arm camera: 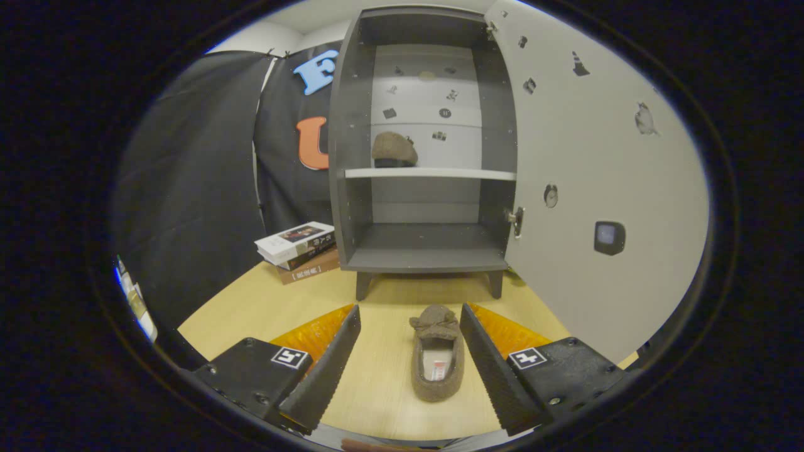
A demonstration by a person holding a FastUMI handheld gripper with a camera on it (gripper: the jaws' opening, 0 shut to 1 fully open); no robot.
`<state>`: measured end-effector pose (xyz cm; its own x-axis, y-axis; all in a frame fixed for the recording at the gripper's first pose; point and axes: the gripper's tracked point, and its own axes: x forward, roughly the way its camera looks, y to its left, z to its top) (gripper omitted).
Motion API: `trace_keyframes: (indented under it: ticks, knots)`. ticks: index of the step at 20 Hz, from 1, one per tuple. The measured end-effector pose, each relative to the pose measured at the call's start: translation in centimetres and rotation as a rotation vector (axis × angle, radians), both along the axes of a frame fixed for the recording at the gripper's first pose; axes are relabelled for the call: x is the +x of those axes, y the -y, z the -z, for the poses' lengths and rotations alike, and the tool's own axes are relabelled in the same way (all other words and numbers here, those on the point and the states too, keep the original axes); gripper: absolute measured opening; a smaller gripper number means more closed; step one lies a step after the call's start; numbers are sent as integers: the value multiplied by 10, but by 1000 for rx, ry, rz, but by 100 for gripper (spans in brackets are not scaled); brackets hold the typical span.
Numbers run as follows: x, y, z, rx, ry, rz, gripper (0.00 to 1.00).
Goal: Open the shoe cabinet door, grab the shoes and put them into the shoe cabinet, then close the shoe cabinet door.
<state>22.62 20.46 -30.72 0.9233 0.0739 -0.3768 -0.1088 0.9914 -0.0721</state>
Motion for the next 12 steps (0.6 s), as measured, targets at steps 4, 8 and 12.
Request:
trace_keyframes:
  ticks: [4, 8, 12]
  knots:
    - [28, 6, 48, -33, -68, 19, 99]
    - [45, 10, 85, -45, -105, 37, 92]
    - [53, 11, 123, -38, -180, 66, 69]
